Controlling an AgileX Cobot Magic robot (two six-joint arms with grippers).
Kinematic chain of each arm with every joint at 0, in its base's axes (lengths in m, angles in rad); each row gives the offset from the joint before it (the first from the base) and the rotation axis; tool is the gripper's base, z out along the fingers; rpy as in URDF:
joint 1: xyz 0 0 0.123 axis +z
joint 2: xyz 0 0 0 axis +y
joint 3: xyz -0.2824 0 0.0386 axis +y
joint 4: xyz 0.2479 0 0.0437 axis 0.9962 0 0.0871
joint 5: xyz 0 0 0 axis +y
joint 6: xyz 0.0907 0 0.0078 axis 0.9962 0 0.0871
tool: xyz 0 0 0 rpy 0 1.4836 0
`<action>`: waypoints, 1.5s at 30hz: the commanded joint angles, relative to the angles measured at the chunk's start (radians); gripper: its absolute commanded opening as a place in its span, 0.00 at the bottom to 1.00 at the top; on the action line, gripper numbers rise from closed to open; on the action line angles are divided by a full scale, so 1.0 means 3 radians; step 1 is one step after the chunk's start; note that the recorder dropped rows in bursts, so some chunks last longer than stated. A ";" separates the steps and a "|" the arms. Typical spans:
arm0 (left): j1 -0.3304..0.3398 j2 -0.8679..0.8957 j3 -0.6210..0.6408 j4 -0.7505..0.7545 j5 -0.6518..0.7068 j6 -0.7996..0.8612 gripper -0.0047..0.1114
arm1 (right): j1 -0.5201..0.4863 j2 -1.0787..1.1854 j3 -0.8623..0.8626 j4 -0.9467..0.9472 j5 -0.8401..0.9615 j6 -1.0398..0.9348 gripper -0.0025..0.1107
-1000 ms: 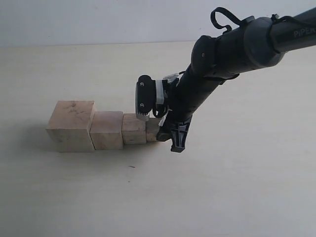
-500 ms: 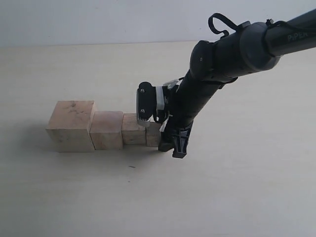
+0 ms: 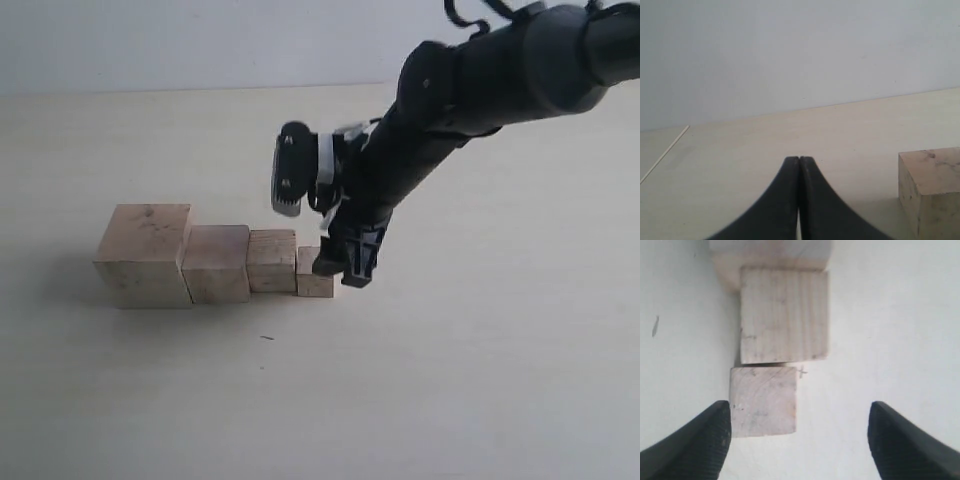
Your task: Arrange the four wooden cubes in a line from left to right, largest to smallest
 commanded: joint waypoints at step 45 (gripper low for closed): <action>0.0004 -0.0023 -0.0001 -0.0005 -0.0013 -0.0005 0.04 | -0.0110 -0.1553 0.0534 -0.2248 -0.0202 0.4625 0.02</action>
